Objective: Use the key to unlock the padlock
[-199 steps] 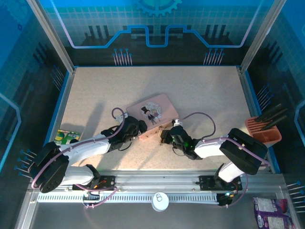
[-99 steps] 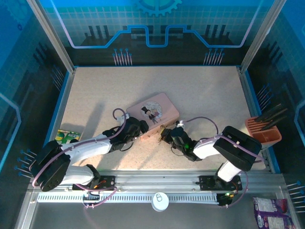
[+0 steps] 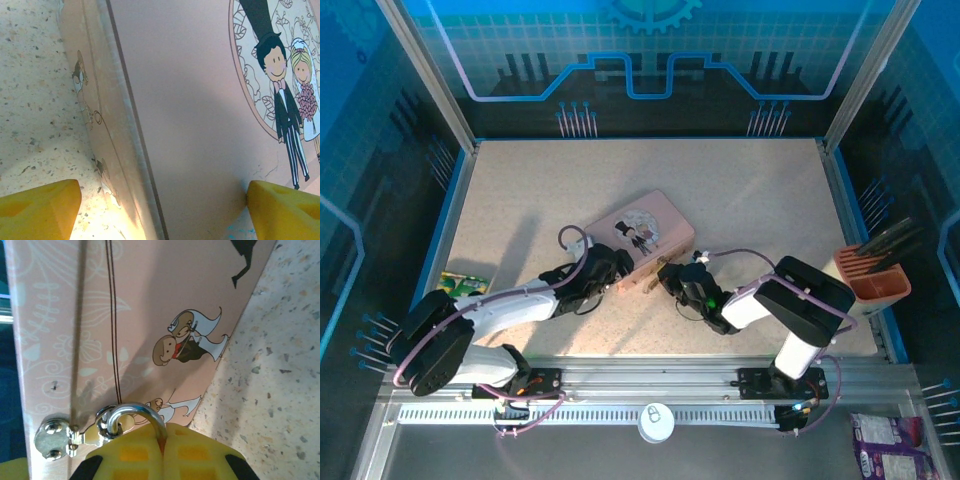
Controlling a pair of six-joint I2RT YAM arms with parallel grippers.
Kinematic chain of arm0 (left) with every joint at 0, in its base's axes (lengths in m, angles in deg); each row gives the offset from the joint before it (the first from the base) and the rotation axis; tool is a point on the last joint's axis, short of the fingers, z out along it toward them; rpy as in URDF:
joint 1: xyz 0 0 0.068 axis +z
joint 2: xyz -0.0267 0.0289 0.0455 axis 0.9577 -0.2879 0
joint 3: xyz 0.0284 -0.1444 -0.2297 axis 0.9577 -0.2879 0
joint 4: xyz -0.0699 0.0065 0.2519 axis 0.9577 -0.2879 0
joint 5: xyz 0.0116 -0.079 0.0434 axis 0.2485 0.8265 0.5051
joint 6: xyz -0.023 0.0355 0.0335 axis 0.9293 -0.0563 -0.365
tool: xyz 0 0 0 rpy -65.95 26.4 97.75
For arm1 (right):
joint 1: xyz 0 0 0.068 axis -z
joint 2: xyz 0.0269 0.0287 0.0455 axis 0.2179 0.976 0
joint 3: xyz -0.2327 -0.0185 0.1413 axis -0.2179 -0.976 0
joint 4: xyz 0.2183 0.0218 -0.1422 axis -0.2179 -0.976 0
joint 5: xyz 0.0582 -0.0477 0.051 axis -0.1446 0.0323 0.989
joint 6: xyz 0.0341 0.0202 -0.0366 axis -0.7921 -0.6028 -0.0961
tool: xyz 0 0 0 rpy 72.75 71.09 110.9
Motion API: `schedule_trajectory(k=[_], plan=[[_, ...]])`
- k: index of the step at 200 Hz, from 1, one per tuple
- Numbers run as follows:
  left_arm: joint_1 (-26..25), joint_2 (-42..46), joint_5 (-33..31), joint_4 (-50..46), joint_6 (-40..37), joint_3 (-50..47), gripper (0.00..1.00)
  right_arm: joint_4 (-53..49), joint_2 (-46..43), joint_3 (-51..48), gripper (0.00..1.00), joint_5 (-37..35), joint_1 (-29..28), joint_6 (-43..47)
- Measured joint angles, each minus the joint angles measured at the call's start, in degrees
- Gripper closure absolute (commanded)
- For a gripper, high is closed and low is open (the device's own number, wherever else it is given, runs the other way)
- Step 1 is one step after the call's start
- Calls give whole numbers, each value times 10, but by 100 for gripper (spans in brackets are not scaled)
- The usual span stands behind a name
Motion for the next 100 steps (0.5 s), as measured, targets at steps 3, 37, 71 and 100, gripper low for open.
schedule_trajectory(k=[3,37,71,100], plan=[[0,-1,0,-1,0,2,14,0,0,0,100,0,1,-1],[0,-9,-2,-2,2,8,14,5,0,-1,100,0,9,-22],[0,-10,-2,-4,2,10,13,12,-1,-4,100,-3,22,-29],[1,-10,-2,-4,2,10,14,-3,-24,-10,100,-11,32,-28]])
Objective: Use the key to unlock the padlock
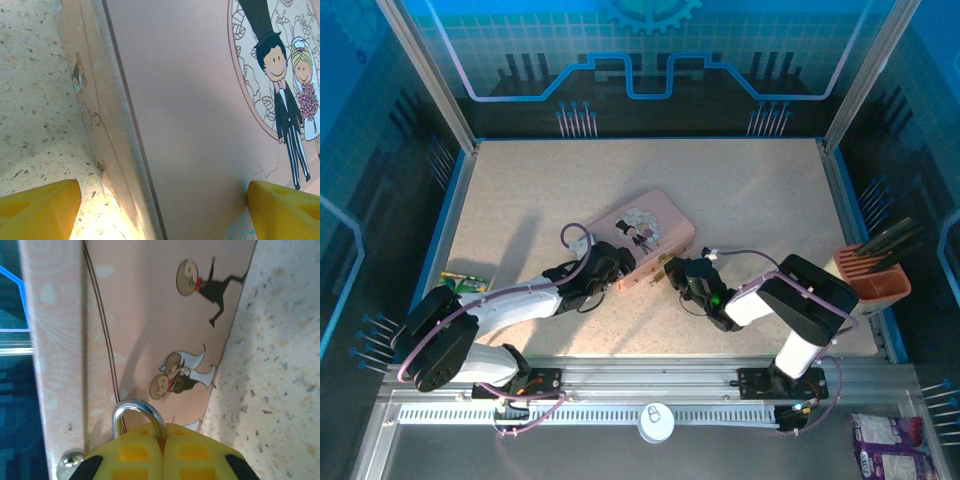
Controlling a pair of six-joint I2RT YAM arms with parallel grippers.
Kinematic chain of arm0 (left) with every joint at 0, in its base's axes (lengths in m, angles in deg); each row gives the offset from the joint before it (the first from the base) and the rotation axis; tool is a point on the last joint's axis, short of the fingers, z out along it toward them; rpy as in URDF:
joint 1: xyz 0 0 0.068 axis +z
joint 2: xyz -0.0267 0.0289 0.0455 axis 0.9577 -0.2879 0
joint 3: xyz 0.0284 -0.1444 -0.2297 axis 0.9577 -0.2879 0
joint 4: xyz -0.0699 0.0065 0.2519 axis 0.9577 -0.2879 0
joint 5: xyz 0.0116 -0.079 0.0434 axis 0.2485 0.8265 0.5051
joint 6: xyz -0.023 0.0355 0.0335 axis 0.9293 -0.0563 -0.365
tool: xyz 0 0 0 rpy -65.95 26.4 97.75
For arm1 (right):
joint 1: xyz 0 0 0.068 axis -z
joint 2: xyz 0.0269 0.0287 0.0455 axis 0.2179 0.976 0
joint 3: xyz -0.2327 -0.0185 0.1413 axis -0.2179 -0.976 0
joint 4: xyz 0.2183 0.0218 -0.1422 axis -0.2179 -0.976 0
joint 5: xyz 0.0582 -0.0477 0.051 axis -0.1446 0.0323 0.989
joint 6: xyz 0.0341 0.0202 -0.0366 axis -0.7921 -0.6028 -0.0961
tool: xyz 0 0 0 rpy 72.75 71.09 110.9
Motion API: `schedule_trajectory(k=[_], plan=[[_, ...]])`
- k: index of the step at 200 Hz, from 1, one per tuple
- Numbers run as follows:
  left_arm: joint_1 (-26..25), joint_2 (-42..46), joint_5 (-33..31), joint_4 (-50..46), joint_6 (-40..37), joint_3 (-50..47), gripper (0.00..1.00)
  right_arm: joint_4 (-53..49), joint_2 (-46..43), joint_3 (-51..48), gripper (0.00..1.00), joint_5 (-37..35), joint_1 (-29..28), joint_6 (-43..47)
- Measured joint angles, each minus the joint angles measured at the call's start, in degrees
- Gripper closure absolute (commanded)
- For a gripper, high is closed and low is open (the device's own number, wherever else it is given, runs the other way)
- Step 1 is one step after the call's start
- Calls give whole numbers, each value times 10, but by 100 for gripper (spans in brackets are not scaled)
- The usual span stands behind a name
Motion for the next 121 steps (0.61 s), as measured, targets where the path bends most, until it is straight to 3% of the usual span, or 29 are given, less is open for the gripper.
schedule_trajectory(k=[121], plan=[[2,-1,1,0,0,0,13,-75,-66,-14,100,-4,49,39]])
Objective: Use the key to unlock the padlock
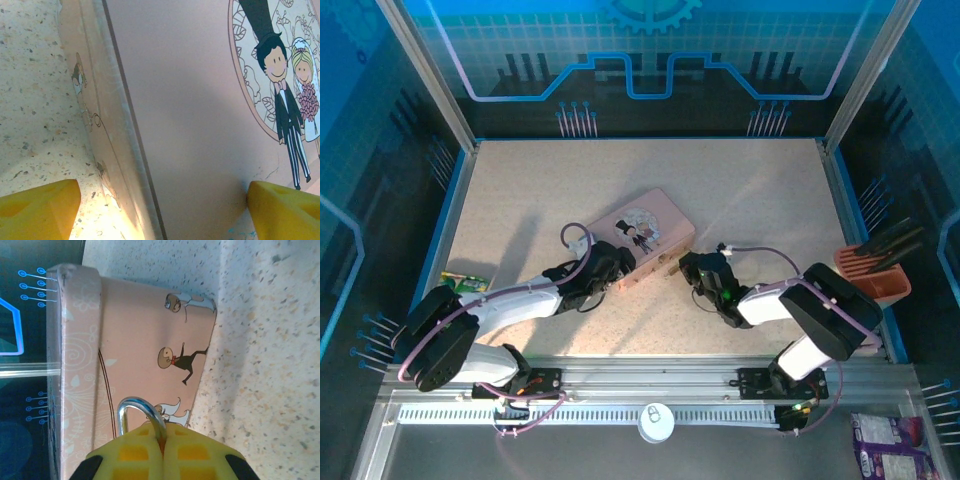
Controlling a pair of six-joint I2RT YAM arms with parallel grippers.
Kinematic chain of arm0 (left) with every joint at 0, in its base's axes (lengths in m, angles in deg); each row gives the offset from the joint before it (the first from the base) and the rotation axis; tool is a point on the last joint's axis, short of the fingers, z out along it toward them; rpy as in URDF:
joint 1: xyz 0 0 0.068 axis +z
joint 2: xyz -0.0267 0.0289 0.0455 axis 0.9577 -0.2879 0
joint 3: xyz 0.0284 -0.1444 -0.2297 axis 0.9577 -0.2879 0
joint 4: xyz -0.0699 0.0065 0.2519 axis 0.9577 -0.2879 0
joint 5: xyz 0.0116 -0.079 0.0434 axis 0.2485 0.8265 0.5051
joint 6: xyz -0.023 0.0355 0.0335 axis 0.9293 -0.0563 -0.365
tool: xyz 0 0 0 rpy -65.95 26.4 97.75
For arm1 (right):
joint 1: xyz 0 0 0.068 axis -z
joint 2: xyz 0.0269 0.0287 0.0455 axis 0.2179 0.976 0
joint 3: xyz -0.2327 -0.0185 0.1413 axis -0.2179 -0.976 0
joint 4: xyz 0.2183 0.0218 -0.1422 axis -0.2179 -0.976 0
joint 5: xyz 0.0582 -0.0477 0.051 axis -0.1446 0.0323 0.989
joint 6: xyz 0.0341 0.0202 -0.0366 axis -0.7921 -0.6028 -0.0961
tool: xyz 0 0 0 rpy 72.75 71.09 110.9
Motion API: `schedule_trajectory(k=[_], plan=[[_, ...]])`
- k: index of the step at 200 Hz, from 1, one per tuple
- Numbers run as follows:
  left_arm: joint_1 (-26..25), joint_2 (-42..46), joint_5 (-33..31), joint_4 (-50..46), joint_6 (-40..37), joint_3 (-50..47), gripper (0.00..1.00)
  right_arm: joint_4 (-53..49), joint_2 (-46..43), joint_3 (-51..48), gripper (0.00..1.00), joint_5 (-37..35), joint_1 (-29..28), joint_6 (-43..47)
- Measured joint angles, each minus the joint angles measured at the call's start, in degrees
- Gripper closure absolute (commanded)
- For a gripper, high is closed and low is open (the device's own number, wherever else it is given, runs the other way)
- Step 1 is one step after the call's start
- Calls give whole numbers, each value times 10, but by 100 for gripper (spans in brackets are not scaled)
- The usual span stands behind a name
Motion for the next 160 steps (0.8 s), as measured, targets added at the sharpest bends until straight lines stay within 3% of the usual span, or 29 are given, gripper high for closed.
schedule_trajectory(k=[46,115,160], plan=[[6,-6,2,-1,-11,6,12,-57,-53,2,100,7,13,59],[75,-54,54,-4,-114,58,13,-344,-186,122,100,91,38,355],[121,-97,74,-1,-173,100,13,-494,-211,148,100,113,36,486]])
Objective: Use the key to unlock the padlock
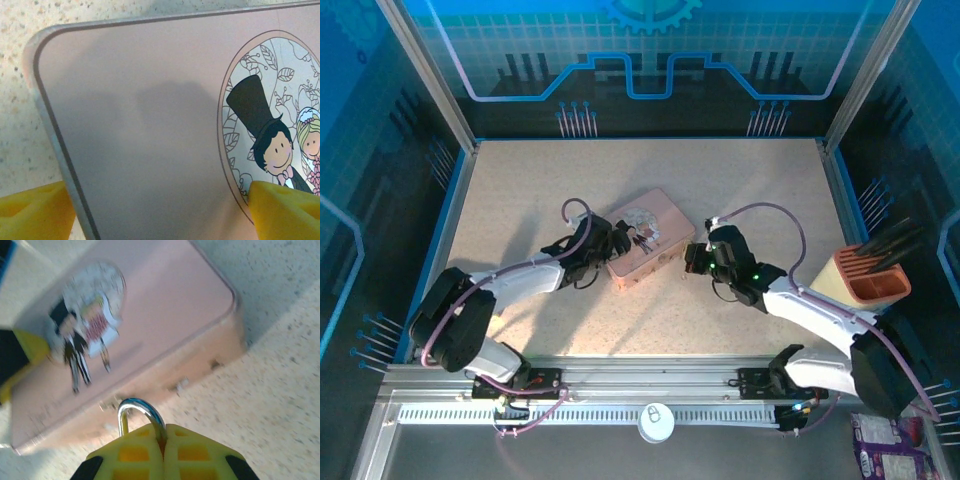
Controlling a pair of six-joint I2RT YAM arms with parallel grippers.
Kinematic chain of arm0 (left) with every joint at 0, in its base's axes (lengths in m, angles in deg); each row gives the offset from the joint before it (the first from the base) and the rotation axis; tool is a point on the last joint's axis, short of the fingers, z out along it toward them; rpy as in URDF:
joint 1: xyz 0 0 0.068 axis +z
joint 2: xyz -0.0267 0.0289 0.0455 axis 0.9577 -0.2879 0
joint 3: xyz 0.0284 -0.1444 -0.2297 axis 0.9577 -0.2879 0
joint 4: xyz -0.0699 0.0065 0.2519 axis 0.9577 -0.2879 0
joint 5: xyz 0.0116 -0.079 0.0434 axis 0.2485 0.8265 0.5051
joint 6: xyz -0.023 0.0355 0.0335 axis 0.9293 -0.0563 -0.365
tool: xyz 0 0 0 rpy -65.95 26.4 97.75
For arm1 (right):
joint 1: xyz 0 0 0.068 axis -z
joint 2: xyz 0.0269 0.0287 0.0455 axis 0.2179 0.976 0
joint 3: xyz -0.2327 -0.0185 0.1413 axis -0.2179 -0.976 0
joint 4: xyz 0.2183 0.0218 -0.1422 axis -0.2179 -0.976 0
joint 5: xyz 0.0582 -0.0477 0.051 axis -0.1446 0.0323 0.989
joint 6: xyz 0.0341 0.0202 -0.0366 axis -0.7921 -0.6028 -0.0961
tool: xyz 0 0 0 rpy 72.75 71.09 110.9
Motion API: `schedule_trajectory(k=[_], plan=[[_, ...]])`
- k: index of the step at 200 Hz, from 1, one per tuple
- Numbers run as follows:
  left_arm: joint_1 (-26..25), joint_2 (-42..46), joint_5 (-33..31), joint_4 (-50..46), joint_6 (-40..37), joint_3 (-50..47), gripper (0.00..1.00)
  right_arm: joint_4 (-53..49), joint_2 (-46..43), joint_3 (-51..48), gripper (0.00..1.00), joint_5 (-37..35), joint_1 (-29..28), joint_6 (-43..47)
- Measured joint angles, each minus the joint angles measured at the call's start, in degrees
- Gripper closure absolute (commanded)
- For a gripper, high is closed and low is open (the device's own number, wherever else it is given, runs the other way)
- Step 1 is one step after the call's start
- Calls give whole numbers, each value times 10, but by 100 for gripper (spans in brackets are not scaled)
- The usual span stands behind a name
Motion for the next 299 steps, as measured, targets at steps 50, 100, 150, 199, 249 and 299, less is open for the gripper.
schedule_trajectory(k=[50,100,150,199,249,299], plan=[[33,-77,28,21,-47,71,11,-115,9,14,100,-21,-15,80],[55,-144,41,-18,-97,168,1,-147,76,26,100,-41,-43,100],[57,-71,30,-83,-131,140,1,-148,140,56,100,-45,-67,102],[57,71,23,-81,-150,29,1,-147,178,66,96,-47,-69,105],[57,191,-20,-65,-173,-92,1,-141,195,68,79,-25,-69,110],[57,283,-79,-57,-194,-141,1,-142,185,76,58,-19,-69,117]])
